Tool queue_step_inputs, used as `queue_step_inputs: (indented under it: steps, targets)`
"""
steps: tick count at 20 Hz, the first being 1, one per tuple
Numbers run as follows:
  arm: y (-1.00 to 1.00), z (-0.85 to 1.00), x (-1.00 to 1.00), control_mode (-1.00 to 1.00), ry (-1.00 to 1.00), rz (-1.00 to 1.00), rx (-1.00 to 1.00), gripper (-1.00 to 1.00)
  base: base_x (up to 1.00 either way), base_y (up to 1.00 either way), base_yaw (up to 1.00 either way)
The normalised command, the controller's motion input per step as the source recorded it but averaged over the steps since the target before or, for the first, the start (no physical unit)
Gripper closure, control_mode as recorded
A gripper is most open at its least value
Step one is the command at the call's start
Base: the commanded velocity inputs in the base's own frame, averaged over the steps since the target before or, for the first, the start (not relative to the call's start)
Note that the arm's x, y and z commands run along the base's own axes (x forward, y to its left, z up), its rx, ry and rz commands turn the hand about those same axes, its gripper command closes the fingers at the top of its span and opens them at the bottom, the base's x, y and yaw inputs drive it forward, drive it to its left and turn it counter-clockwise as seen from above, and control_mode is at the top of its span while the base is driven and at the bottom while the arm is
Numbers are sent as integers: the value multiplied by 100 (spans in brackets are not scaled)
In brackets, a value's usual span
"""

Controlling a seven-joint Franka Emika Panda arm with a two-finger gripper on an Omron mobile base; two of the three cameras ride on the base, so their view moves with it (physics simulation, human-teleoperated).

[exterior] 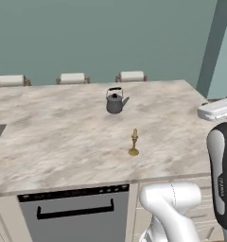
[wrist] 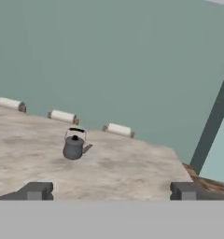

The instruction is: Pick the candle and candle from the dining table and place them in the open cabinet. Close the cabinet after placing the objects.

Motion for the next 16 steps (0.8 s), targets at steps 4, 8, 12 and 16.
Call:
queue_step_inputs:
  steps: [4,8,12,16]
  targets:
    - [0,0,0,100,0,0,0,-100,35,13,-24]
    - [0,0,0,100,0,0,0,-100,10,13,-6]
    - [0,0,0,100,0,0,0,-100,0,11,-2]
    - [0,0,0,100,0,0,0,-100,0,5,-1]
